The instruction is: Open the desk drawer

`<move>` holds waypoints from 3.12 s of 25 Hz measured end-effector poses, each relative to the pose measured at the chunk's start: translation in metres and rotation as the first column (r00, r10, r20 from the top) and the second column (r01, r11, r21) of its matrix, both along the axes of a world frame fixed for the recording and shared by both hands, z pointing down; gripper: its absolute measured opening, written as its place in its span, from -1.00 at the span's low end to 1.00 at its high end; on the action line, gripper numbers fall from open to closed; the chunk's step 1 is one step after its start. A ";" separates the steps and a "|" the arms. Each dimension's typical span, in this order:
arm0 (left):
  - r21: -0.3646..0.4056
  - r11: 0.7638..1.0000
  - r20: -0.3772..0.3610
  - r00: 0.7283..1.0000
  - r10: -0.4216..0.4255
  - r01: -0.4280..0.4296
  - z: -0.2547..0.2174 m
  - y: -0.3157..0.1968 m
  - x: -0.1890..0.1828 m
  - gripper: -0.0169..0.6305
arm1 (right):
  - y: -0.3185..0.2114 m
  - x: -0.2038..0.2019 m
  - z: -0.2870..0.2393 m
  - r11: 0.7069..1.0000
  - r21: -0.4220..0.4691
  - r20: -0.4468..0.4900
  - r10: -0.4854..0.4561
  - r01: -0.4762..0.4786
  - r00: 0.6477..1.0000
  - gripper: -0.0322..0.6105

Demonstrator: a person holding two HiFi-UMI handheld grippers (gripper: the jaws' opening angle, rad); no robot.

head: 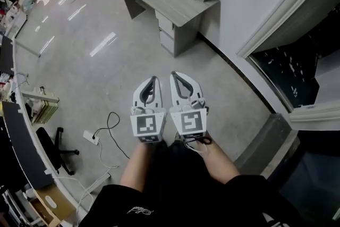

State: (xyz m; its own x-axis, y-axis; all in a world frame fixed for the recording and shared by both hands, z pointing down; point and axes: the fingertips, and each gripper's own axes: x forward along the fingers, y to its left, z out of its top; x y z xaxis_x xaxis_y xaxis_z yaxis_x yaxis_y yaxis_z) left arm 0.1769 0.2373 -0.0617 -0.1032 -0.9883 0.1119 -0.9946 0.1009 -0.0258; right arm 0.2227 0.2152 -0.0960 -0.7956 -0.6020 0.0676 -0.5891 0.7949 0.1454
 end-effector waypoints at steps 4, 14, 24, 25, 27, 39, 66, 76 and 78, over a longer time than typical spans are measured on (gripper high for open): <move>-0.018 0.999 -0.014 1.000 0.028 -0.028 0.008 -0.027 -0.007 -0.94 | -0.026 -0.011 0.011 1.000 0.028 -0.034 0.010 -0.009 0.999 -0.88; -0.023 0.996 -0.036 0.996 0.087 -0.088 0.033 -0.106 -0.084 -0.94 | -0.097 -0.091 0.032 0.998 0.049 -0.104 0.030 -0.025 0.994 -0.88; -0.049 0.985 -0.066 0.984 0.164 -0.168 0.039 -0.184 -0.183 -0.94 | -0.159 -0.194 0.033 0.993 -0.018 -0.117 0.112 -0.115 0.987 -0.88; -0.053 0.982 -0.065 0.982 0.176 -0.179 0.040 -0.189 -0.188 -0.94 | -0.164 -0.199 0.034 0.992 -0.023 -0.117 0.123 -0.127 0.985 -0.88; -0.060 0.978 -0.063 0.979 0.196 -0.200 0.042 -0.197 -0.196 -0.94 | -0.174 -0.207 0.035 0.988 -0.031 -0.115 0.148 -0.152 0.982 -0.88; -0.085 0.972 -0.138 0.969 0.207 -0.220 0.072 -0.258 -0.221 -0.94 | -0.241 -0.222 0.053 0.989 -0.014 -0.141 0.142 -0.146 0.980 -0.88; -0.229 0.951 -0.091 0.977 0.190 -0.207 0.249 -0.403 -0.236 -0.94 | -0.391 -0.250 0.204 0.996 -0.090 -0.171 0.011 -0.027 0.985 -0.88; -0.118 0.970 -0.080 0.976 0.202 -0.211 0.315 -0.437 -0.268 -0.94 | -0.418 -0.266 0.299 0.995 -0.048 -0.117 0.077 -0.083 0.990 -0.88; -0.109 0.972 -0.094 0.975 0.200 -0.209 0.334 -0.443 -0.273 -0.94 | -0.421 -0.270 0.321 0.995 -0.043 -0.105 0.088 -0.092 0.991 -0.88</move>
State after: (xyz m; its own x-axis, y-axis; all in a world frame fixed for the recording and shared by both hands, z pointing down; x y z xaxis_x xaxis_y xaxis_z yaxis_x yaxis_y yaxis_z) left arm -0.0957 -0.2061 0.2723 0.1141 -0.9670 0.2277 -0.9930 -0.1038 0.0567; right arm -0.0469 -0.2058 0.2253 -0.7258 -0.6650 0.1760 -0.6425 0.7467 0.1722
